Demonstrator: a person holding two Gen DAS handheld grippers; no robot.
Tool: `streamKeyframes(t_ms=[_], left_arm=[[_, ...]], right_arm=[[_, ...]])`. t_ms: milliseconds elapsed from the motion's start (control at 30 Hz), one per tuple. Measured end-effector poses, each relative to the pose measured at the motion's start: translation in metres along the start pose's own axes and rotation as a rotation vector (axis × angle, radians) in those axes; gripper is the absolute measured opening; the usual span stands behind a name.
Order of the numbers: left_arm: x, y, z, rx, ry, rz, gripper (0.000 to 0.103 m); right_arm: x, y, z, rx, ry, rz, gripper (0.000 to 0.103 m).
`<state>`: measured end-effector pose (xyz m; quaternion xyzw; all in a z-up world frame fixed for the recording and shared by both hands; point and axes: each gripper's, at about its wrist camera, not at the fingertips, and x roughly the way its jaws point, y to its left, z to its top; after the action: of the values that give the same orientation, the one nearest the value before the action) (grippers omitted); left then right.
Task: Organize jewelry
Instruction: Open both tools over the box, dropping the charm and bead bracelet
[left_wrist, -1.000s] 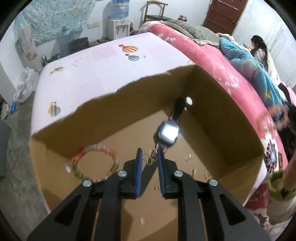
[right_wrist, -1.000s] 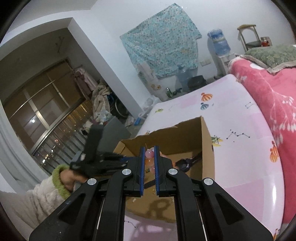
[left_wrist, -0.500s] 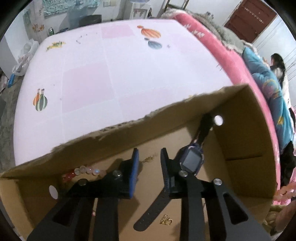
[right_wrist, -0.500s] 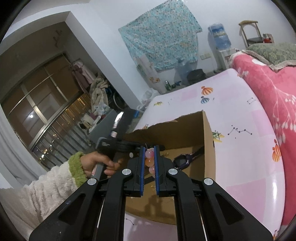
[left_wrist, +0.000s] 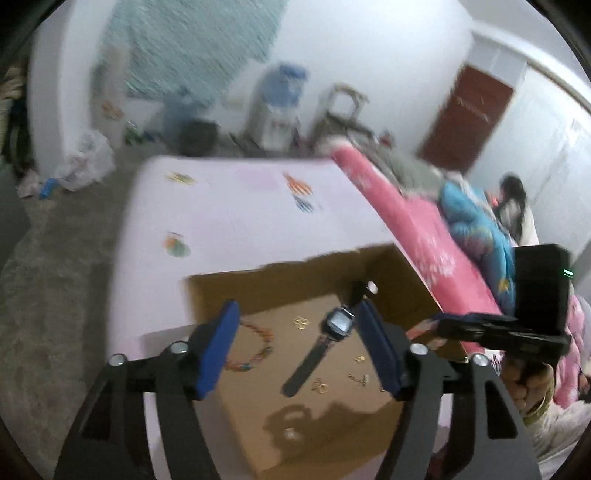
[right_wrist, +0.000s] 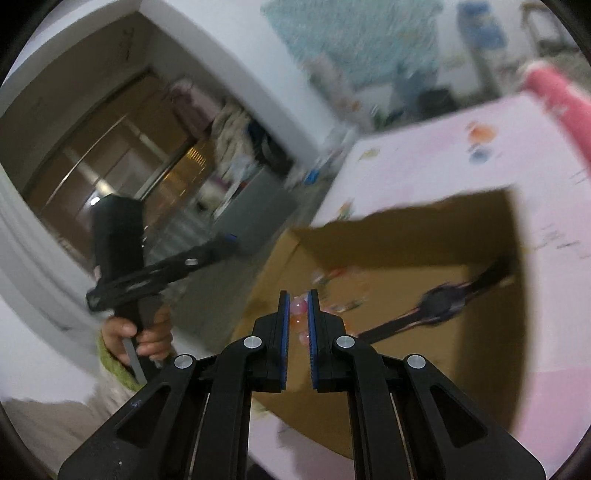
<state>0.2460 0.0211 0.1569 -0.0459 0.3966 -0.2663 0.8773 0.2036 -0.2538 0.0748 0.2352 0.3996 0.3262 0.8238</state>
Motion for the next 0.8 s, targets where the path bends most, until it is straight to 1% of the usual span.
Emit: streamKeyframes(t_ms=[33, 100, 167, 200, 233, 267, 300, 400, 433, 467, 500, 533, 567, 600, 667, 733, 767, 800], left_arm=[[-0.013, 0.006, -0.01, -0.014, -0.035, 0.038, 0.071], [-0.028, 0.016, -0.03, -0.03, -0.074, 0.107, 0.072], [-0.032, 0.023, -0.051, -0.057, -0.075, 0.136, 0.072], [-0.033, 0.028, -0.06, -0.074, -0.073, 0.137, 0.072], [-0.034, 0.032, -0.069, -0.098, -0.075, 0.131, 0.072], [-0.032, 0.034, -0.076, -0.117, -0.075, 0.123, 0.072], [-0.031, 0.039, -0.085, -0.15, -0.07, 0.105, 0.072], [-0.026, 0.051, -0.104, -0.228, -0.058, 0.057, 0.072], [-0.022, 0.05, -0.107, -0.239, -0.059, 0.043, 0.072], [-0.021, 0.051, -0.111, -0.25, -0.061, 0.023, 0.072], [-0.019, 0.052, -0.113, -0.259, -0.064, -0.003, 0.072], [-0.017, 0.052, -0.115, -0.264, -0.066, -0.028, 0.072], [-0.015, 0.051, -0.117, -0.269, -0.064, -0.051, 0.072], [-0.015, 0.05, -0.12, -0.275, -0.064, -0.072, 0.072], [-0.008, 0.051, -0.121, -0.304, -0.06, -0.132, 0.073], [-0.002, 0.052, -0.12, -0.334, -0.058, -0.172, 0.074], [0.003, 0.052, -0.12, -0.349, -0.056, -0.188, 0.075], [0.008, 0.053, -0.12, -0.364, -0.049, -0.198, 0.075]], right_arm=[[0.022, 0.003, 0.004, 0.023, 0.064, 0.04, 0.007], [0.048, 0.009, 0.008, 0.028, 0.127, 0.063, 0.007], [0.082, 0.017, 0.009, 0.032, 0.208, 0.075, 0.007], [0.091, 0.018, 0.009, 0.037, 0.232, 0.075, 0.007], [0.104, 0.017, 0.009, 0.04, 0.259, 0.057, 0.008], [0.113, 0.015, 0.008, 0.035, 0.281, 0.023, 0.011], [0.119, 0.012, 0.006, 0.036, 0.302, -0.013, 0.012], [0.116, 0.002, 0.003, 0.069, 0.313, -0.047, 0.013], [0.106, 0.0, 0.003, 0.069, 0.295, -0.06, 0.016], [0.094, -0.001, 0.002, 0.065, 0.268, -0.077, 0.021], [0.082, -0.003, 0.001, 0.06, 0.243, -0.091, 0.023], [0.064, -0.002, 0.001, 0.047, 0.193, -0.113, 0.026], [0.045, 0.0, 0.001, 0.03, 0.14, -0.138, 0.032], [0.018, 0.002, 0.001, 0.008, 0.06, -0.181, 0.035], [-0.017, 0.001, -0.002, -0.01, -0.062, -0.254, 0.055], [-0.056, -0.008, -0.009, -0.003, -0.184, -0.345, 0.063], [-0.07, -0.018, -0.014, 0.016, -0.218, -0.403, 0.066], [-0.073, -0.027, -0.017, 0.037, -0.224, -0.439, 0.066]])
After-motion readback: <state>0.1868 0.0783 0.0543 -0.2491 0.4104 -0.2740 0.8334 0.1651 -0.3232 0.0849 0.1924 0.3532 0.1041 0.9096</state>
